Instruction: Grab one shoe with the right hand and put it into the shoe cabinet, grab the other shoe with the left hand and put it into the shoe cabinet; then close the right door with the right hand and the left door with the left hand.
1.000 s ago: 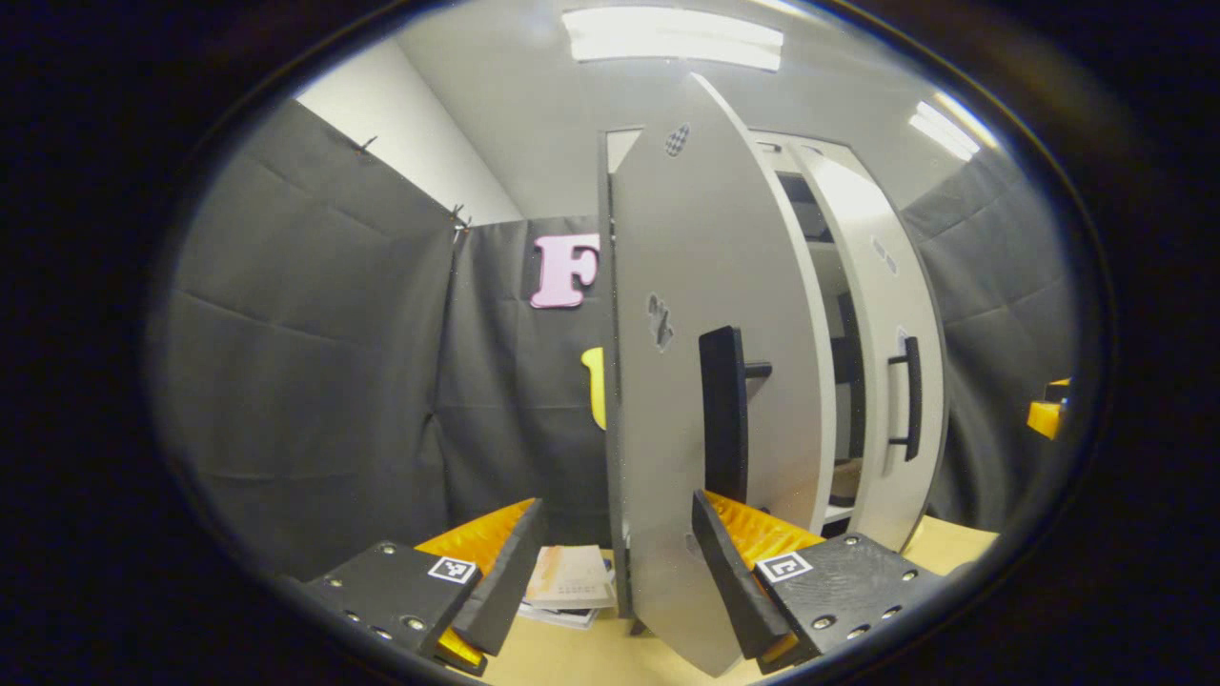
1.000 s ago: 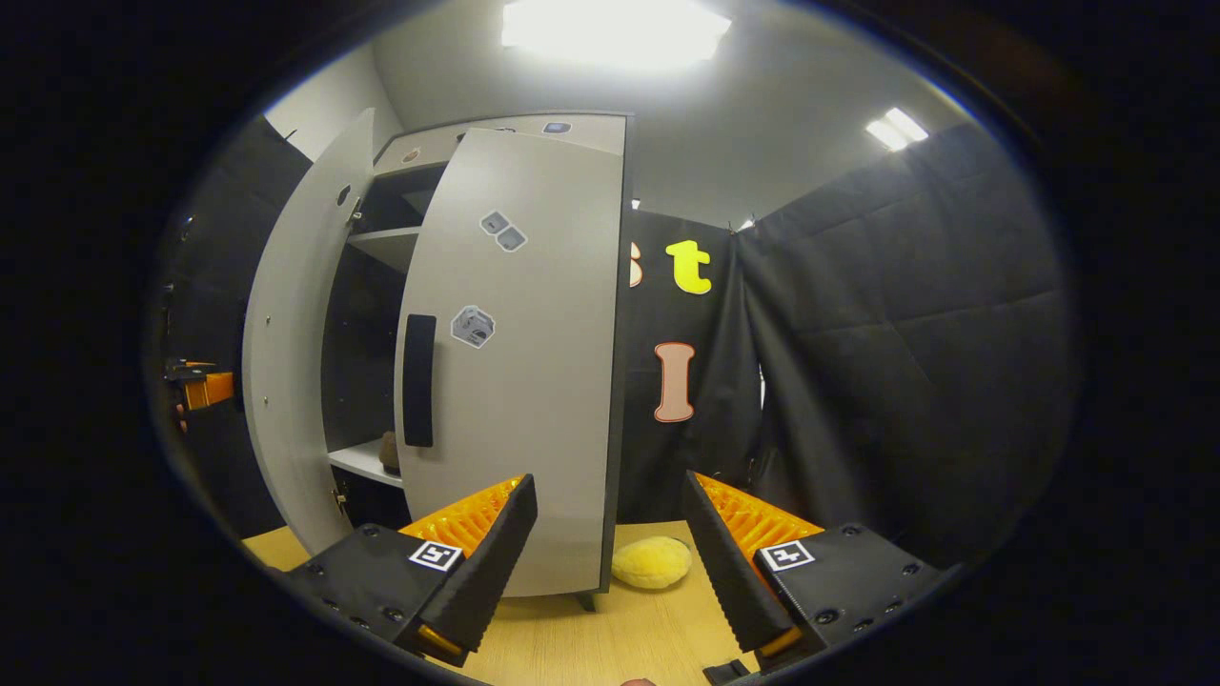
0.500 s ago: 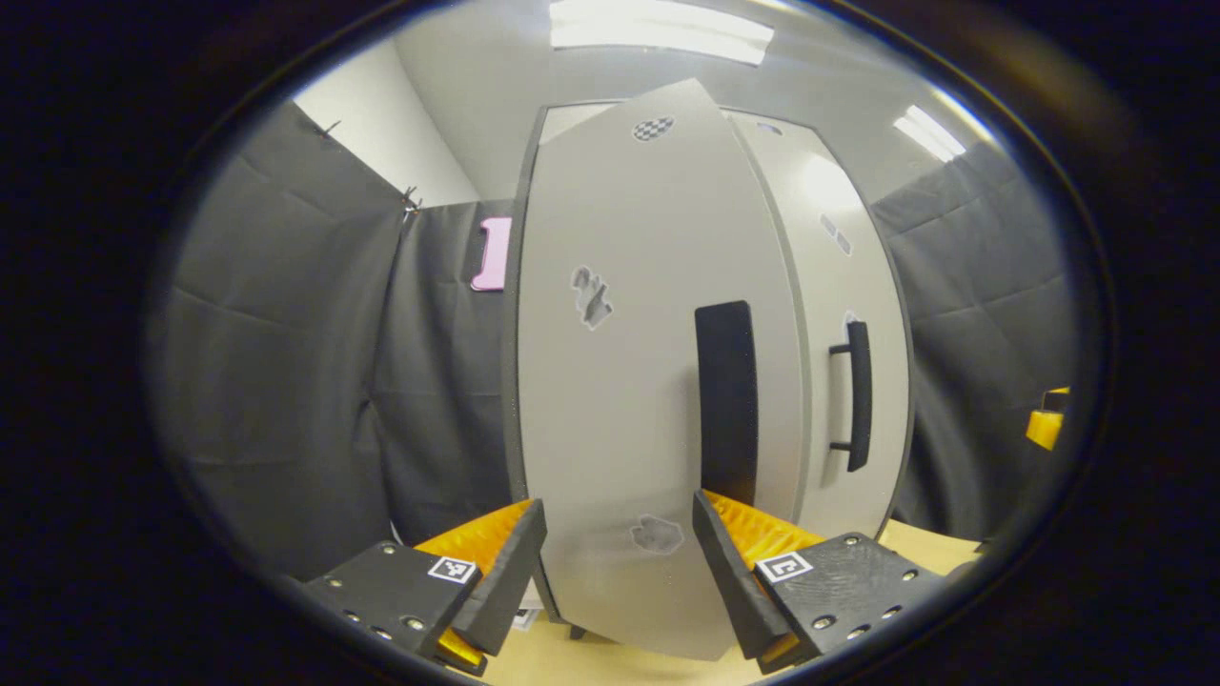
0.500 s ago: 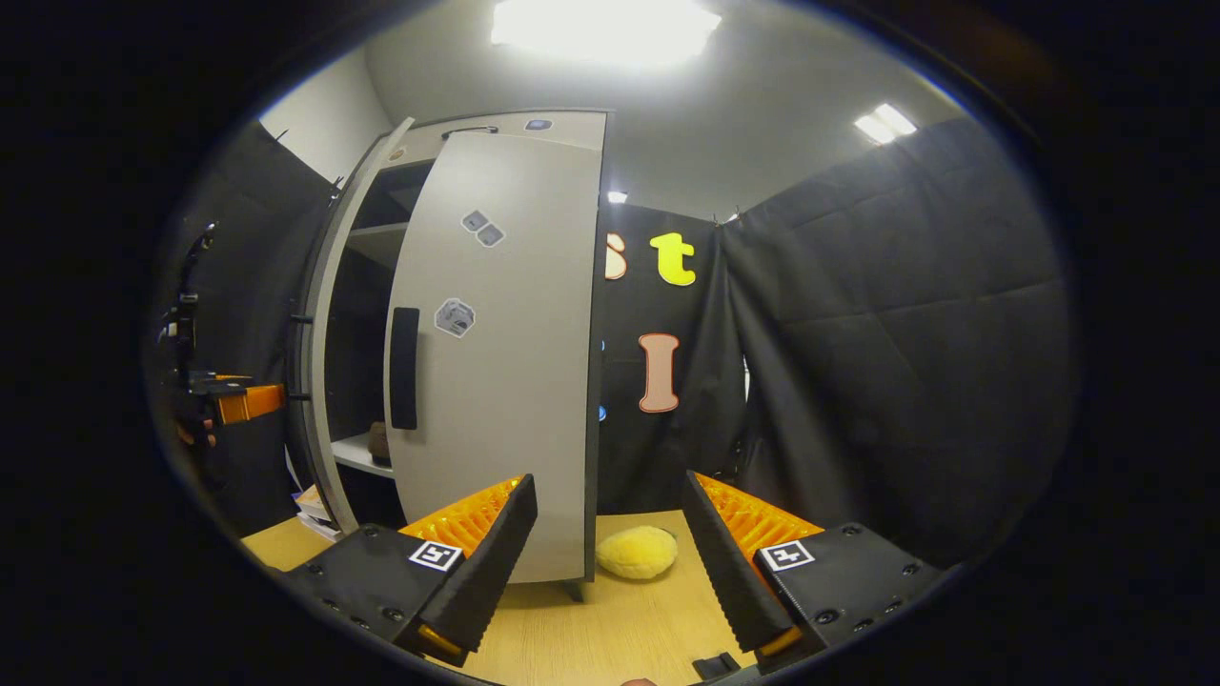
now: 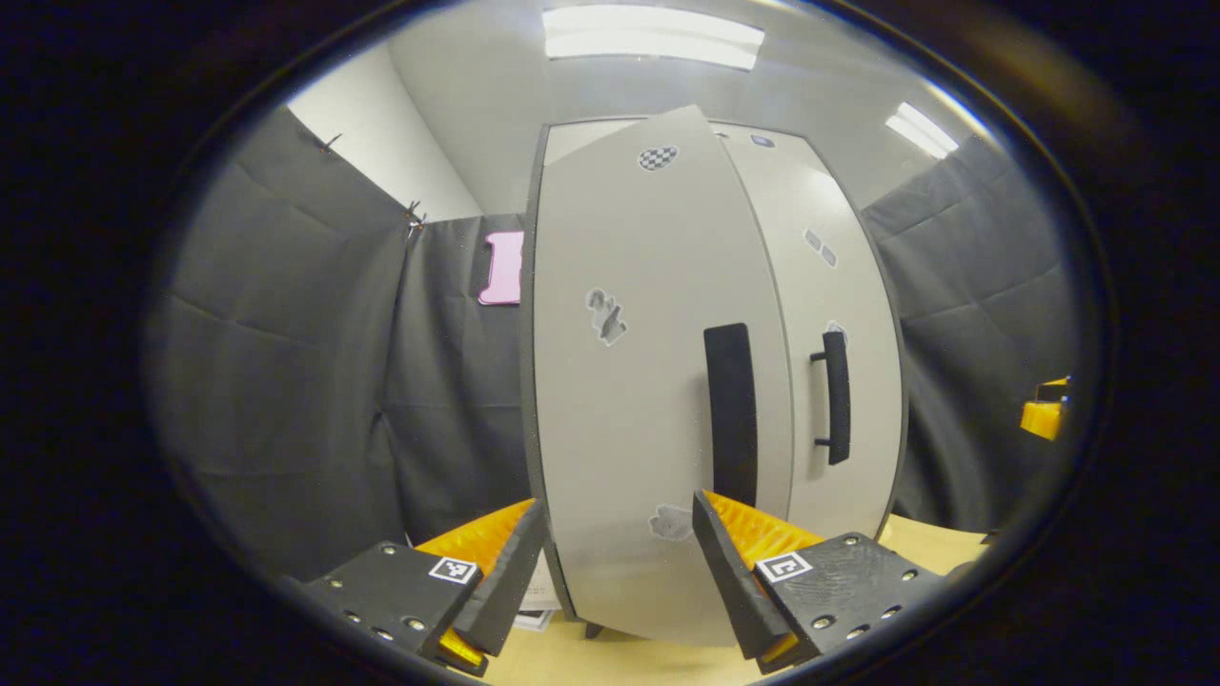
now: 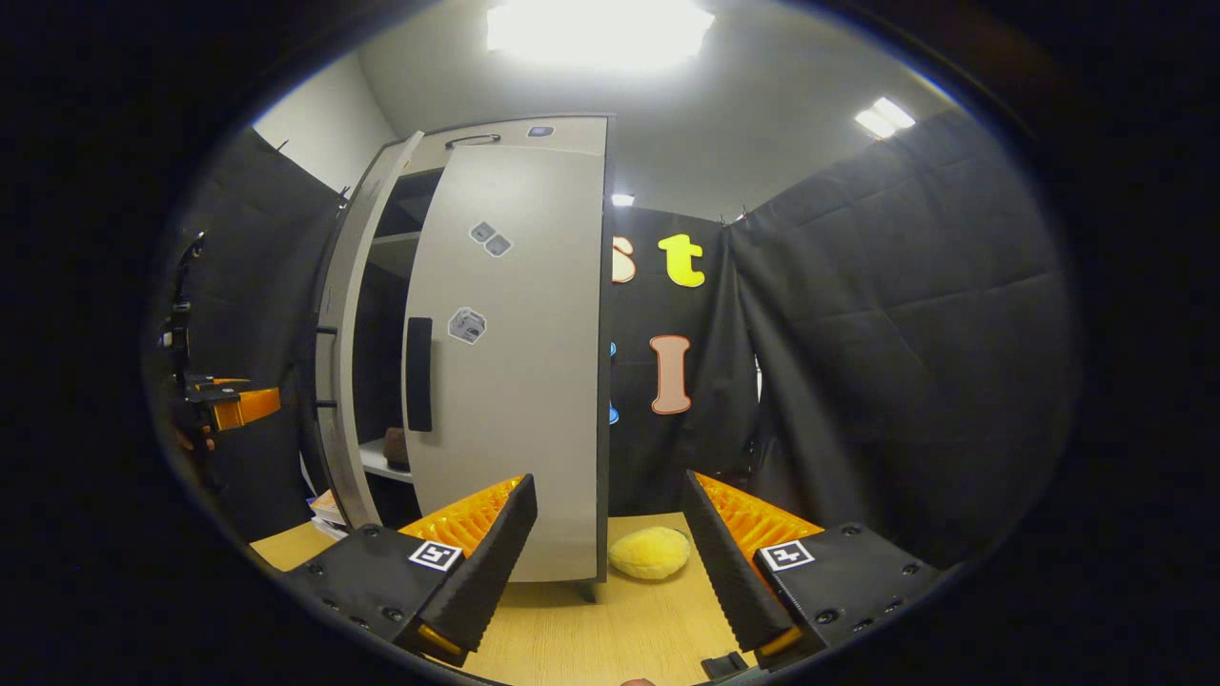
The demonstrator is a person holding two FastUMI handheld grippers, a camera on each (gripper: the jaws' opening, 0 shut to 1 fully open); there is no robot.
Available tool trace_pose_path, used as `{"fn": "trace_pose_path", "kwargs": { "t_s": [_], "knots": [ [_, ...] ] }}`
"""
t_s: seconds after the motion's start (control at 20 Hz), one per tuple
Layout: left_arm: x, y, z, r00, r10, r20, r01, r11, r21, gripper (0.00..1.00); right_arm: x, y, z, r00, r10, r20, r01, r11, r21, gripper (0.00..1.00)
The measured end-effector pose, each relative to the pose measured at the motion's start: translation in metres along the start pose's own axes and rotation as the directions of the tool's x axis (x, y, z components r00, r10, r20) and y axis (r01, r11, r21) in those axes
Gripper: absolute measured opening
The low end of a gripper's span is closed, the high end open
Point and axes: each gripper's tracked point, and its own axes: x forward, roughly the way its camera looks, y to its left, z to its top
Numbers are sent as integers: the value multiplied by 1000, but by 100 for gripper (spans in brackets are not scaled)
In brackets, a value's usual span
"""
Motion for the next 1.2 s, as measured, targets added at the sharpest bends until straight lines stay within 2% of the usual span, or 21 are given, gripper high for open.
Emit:
{"fn": "trace_pose_path", "kwargs": {
  "t_s": [0.3,0.55,0.7,0.85,1.15,1.2],
  "knots": [
    [-65,27,0,998,58,-13,-58,998,2,95,-11,4,2,999,52,12,-52,999,6,98],
    [-118,42,-9,997,77,-24,-77,997,4,95,-24,3,4,997,79,20,-79,997,23,97],
    [-142,49,-13,996,84,-26,-84,996,10,95,-48,1,-1,996,78,34,-78,997,11,98],
    [-162,55,-15,995,98,-24,-98,995,15,95,-62,1,-6,996,82,31,-83,996,18,96],
    [-165,58,-15,991,136,-14,-135,990,31,95,-76,-11,-1,996,68,58,-69,998,13,98],
    [-165,59,-15,990,140,-15,-139,990,30,89,-76,-13,0,996,63,63,-64,998,21,96]
  ]
}}
